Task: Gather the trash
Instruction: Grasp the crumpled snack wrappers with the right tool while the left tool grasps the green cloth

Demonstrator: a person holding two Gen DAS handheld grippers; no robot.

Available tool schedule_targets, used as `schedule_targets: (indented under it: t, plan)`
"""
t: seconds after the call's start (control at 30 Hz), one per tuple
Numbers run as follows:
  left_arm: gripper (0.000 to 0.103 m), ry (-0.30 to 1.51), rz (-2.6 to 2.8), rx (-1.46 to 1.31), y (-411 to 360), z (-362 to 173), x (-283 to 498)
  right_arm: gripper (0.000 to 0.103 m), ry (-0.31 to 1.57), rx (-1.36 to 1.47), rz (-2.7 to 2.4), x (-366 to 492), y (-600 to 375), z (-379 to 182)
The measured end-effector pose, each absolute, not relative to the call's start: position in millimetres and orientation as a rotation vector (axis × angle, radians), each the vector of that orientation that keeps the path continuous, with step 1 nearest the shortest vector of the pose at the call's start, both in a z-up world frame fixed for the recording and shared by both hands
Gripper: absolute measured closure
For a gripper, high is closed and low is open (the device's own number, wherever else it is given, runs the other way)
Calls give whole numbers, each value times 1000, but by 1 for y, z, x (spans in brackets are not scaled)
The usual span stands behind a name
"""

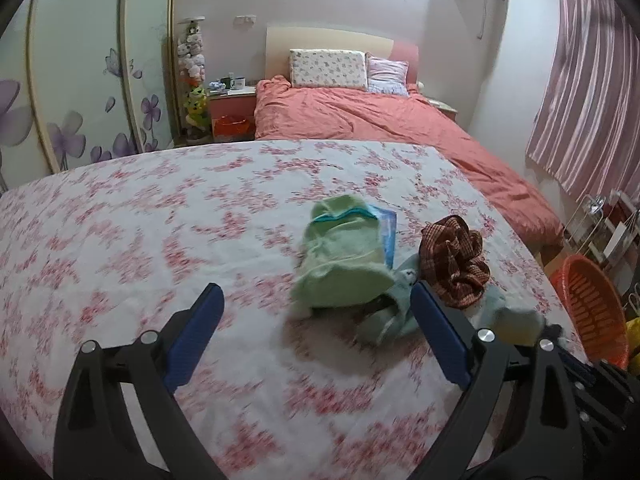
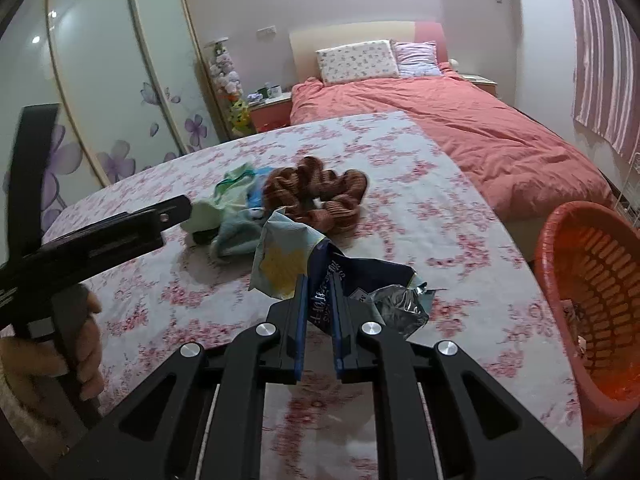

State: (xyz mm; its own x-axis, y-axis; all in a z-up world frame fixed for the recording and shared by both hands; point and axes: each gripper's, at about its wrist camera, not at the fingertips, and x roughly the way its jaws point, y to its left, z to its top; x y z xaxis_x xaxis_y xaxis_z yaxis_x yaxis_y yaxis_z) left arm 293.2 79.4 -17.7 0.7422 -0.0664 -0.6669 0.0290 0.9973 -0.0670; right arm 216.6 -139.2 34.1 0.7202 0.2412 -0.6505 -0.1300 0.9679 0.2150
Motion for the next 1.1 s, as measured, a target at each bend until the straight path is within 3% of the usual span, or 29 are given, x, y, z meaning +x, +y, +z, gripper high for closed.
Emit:
schedule_targets:
  t: [0.2, 0.3, 0.43, 0.5, 0.57, 1.1]
  plan:
    - [19, 794, -34, -28, 64, -33, 322, 92, 748, 186, 187, 218, -157, 28]
    - [34, 836, -39, -52, 66, -41, 329, 92, 750, 190, 183, 217, -162, 25]
    - [63, 848, -51, -81, 72, -42, 329, 92, 750, 202, 176, 218, -168, 24]
    - [70, 842, -62, -101, 76, -39, 328, 92, 746, 205, 173, 218, -171, 25]
    - [85, 832, -65, -112, 79, -34, 328, 92, 739, 209, 169, 217, -174, 26]
    - [94, 694, -117, -96, 80, 32, 290, 92, 664, 221, 134, 196, -195, 50]
